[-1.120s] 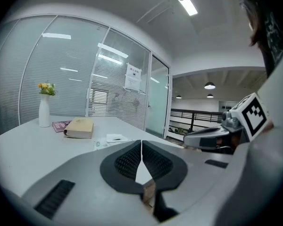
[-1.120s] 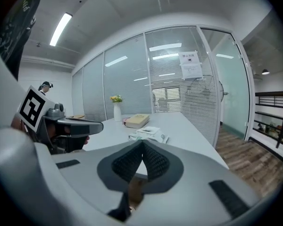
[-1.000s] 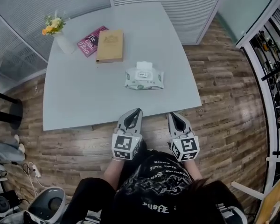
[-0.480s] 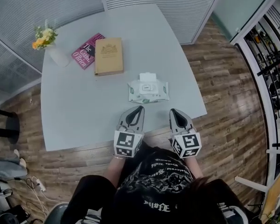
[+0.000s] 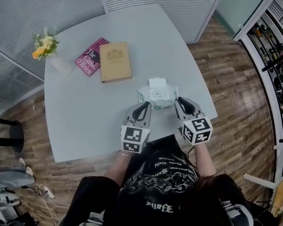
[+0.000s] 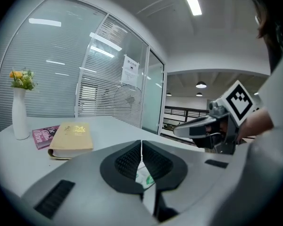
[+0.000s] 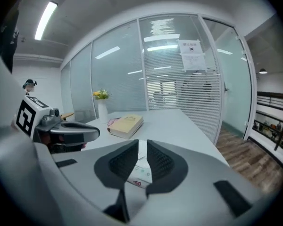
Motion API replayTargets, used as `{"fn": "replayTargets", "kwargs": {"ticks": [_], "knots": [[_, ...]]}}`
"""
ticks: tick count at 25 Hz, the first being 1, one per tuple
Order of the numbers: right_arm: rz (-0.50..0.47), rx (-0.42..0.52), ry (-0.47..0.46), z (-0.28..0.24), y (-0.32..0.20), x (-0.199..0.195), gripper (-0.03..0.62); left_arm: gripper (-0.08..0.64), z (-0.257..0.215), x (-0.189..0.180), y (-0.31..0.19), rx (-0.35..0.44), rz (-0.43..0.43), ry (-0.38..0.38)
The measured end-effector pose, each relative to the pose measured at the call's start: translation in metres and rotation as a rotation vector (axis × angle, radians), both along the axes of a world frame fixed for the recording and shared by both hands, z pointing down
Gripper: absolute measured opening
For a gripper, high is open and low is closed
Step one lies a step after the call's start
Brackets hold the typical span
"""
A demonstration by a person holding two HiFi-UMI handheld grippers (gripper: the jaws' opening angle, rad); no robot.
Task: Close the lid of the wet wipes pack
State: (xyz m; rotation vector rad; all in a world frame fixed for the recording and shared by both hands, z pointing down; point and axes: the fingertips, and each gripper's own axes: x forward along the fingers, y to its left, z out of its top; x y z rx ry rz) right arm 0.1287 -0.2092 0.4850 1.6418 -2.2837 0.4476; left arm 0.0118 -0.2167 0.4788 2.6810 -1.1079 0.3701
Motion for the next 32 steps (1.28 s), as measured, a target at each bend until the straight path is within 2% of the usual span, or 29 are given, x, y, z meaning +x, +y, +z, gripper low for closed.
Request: {"fn": "replayTargets", "kwargs": {"ticks": [3,6,11,16,18,22,25,27,32], "knots": [[-0.057,-0.062,0.031,0.006,-0.02,-0.004,0.06,0.011,-0.001,-0.001,-0.004,-0.003,0.004,-0.005],[-0.087,-0.096,0.01,0.007,-0.044,-0.002,0.06,0.01,-0.001,0.0,-0.009,-0.001,0.01,-0.02],[-0.165,-0.176,-0.013,0.015,-0.083,0.0,0.074,0.009,0.009,0.003,-0.023,-0.04,0.011,-0.028],[-0.319,-0.29,-0.017,0.028,-0.11,-0.012,0.078,0.011,0.024,0.004,-0.036,-0.08,-0.009,-0.065],[-0.393,-0.344,0.009,0.038,-0.118,-0.019,0.101,0.009,0.031,0.003,-0.039,-0.105,-0.019,-0.077],[-0.521,-0.415,0.05,0.054,-0.134,-0.029,0.104,0.009,0.045,0.004,-0.043,-0.148,-0.02,-0.115],[-0.605,-0.509,0.052,0.069,-0.141,-0.034,0.103,0.009,0.055,0.004,-0.049,-0.179,-0.026,-0.141],[-0.664,-0.563,0.052,0.079,-0.144,-0.038,0.103,0.009,0.063,0.006,-0.05,-0.205,-0.019,-0.159],[-0.77,-0.626,0.027,0.087,-0.159,-0.045,0.101,0.009,0.087,0.017,-0.047,-0.266,0.035,-0.221]]}}
